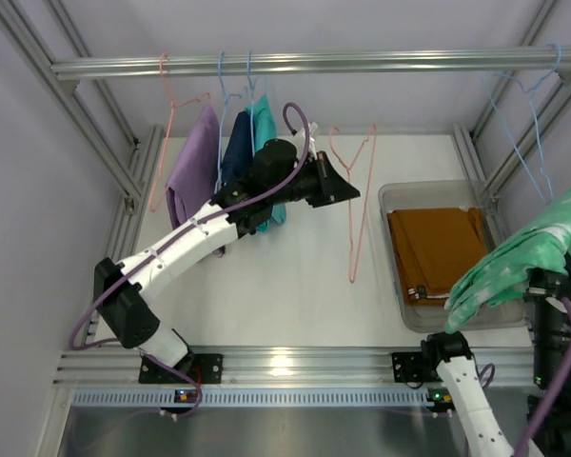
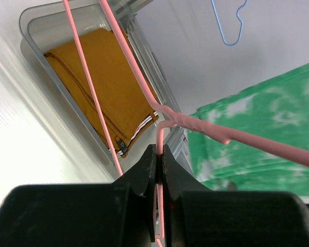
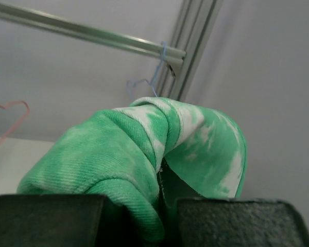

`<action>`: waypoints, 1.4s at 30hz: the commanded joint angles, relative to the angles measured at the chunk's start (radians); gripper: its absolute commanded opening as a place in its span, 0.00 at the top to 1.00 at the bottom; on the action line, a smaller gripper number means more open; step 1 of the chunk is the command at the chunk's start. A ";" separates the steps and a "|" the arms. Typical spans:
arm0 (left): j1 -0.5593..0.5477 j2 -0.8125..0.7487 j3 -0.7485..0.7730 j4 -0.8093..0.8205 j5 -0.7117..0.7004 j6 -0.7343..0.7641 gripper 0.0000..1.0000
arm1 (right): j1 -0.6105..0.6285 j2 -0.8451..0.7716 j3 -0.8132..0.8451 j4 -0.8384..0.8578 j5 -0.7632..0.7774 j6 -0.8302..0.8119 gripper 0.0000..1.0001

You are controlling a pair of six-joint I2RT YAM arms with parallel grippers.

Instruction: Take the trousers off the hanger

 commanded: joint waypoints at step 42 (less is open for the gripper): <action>0.085 -0.055 0.020 0.049 0.043 0.003 1.00 | -0.189 0.621 -0.530 0.416 -0.067 0.387 0.84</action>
